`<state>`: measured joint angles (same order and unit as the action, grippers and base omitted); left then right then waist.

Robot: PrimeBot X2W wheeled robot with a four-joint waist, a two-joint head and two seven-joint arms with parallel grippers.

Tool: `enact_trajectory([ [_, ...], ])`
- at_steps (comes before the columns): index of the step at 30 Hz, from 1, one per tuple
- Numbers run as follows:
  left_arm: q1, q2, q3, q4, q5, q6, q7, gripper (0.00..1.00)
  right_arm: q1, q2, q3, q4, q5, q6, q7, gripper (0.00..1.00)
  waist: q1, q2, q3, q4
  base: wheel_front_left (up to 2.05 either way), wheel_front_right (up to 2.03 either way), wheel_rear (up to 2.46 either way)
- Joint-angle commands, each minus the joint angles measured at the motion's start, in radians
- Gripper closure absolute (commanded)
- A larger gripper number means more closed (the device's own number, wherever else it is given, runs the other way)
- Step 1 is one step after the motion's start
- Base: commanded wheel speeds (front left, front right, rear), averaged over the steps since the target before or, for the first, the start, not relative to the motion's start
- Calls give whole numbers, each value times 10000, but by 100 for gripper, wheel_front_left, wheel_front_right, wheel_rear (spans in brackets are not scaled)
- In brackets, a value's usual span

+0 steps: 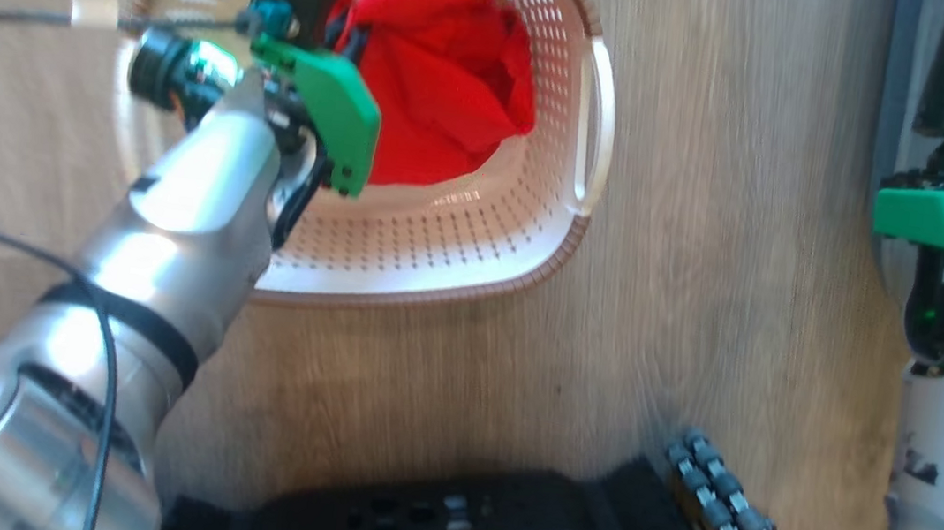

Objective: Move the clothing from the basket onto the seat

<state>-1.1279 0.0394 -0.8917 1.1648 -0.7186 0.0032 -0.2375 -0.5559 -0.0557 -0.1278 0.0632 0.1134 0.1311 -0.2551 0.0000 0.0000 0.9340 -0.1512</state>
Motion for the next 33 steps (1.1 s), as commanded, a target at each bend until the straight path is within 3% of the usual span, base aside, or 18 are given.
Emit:
enact_trajectory([
  [1, 518, 156, 318, -214, -44, 8, -191, 100, 703, 54, 72, -145, -94, -4, -67, 0, 0, 0, -1277, 565, 0, 0, 0],
  [13, 4162, 1576, 2944, -4073, 716, 907, -241, 100, 2160, -184, -37, 720, -253, -4, -67, 0, 0, 0, -5347, 1441, 0, 0, 0],
  [23, 7389, 2223, 5288, -7249, 1914, 1663, -242, 100, 3493, -570, 20, 1019, -692, -4, -67, 0, 0, 0, -7545, 1864, 0, 0, 0],
  [33, 9150, 2432, 6367, -8416, 2792, 1630, -242, 100, 4587, -789, 190, 1323, -966, -4, -67, 0, 0, 0, -9009, 2064, 0, 0, 0],
])
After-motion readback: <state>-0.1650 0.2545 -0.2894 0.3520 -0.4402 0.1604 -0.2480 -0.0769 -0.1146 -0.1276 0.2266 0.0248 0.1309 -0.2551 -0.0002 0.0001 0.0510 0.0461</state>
